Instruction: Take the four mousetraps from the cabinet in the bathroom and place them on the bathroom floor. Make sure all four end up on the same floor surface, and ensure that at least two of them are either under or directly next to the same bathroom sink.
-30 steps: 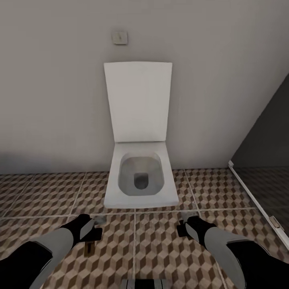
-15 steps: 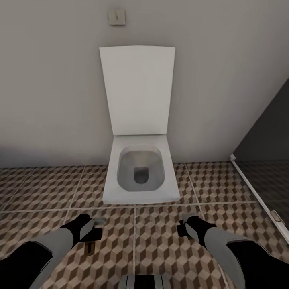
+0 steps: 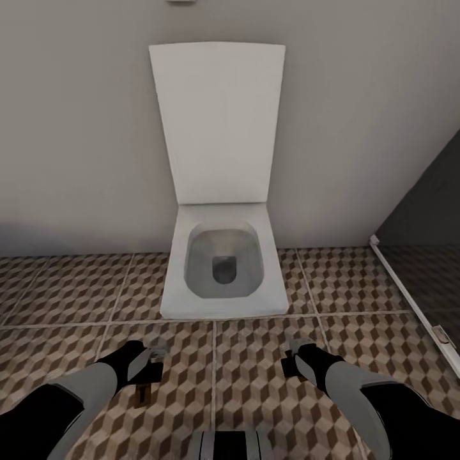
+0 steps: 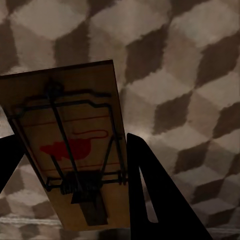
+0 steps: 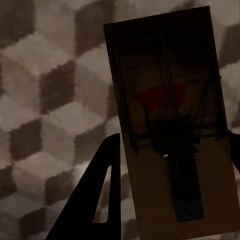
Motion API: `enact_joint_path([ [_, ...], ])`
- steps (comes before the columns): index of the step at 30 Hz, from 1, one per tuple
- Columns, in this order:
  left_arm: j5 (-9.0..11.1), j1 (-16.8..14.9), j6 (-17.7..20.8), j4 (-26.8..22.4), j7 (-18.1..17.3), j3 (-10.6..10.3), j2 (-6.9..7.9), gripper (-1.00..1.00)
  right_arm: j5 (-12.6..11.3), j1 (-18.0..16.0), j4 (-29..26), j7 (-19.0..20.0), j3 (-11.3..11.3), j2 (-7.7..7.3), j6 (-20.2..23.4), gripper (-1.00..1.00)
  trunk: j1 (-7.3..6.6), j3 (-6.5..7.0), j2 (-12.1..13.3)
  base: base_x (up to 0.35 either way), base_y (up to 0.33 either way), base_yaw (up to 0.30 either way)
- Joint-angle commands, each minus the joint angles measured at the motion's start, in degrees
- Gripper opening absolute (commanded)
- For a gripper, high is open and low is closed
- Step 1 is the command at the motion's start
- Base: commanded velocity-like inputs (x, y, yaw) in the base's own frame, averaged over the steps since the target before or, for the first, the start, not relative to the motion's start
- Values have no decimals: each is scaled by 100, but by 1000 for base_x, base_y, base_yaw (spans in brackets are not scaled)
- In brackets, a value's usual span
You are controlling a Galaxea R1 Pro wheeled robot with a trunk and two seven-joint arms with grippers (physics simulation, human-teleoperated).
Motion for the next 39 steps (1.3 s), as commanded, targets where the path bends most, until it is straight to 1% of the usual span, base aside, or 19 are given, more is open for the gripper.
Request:
enact_joint_path([
  [1, 36, 2, 33, -19, 29, -28, 3, -100, 10, -7, 9, 4, 45, 3, 14, -100, -1, -4, -2, 0, 0, 0],
  [10, 17, 2, -22, -22, 34, -25, -9, -100, 29, -7, 9, 7, 45, -1, 14, -100, -1, -4, -2, 0, 0, 0],
  [13, 13, 2, -83, -31, 30, -24, -71, -100, 36, -7, -13, 2, 54, 2, 12, -100, -1, -4, -2, 0, 0, 0],
  [17, -1, 2, -351, -111, 7, -34, -170, -100, 34, -7, -53, -3, 58, 3, -69, -100, -1, -4, -2, 0, 0, 0],
  [19, -88, 7, -523, -170, -3, -145, -312, -100, 21, -7, -63, -38, 44, 10, -211, -100, -1, -4, -2, 0, 0, 0],
  [20, -282, 9, -661, -242, -32, -328, -512, -100, -17, -7, -71, -230, 32, 19, -436, -100, -1, -4, -2, 0, 0, 0],
  [21, -314, 10, -731, -256, -42, -355, -538, -100, -25, -7, -74, -292, 30, 23, -509, -100, -1, -4, -2, 0, 0, 0],
  [22, -324, 10, -783, -262, -45, -364, -546, -100, -28, -7, -75, -316, 29, 24, -543, -100, -1, -4, -2, 0, 0, 0],
  [26, -310, 10, -1221, -281, -58, -367, -589, -100, -44, -7, -78, -398, 21, 39, -792, -100, -1, -4, -2, 0, 0, 0],
  [29, -322, 10, -1355, -284, -59, -365, -628, -100, -51, -7, -78, -408, 14, 44, -887, -100, -1, -4, -2, 0, 0, 0],
  [31, -326, 10, -1520, -279, -59, -371, -658, -100, -54, -7, -78, -412, 12, 47, -941, -100, -1, -4, -2, 0, 0, 0],
  [34, -327, 10, -1636, -268, -59, -374, -668, -100, -67, -7, -79, -414, 15, 66, -961, -100, -1, -4, -2, 0, 0, 0],
  [39, -294, 10, -1745, -236, -59, -362, -662, -100, -70, -7, -79, -415, 25, 171, -980, -100, -1, -4, -2, 0, 0, 0],
])
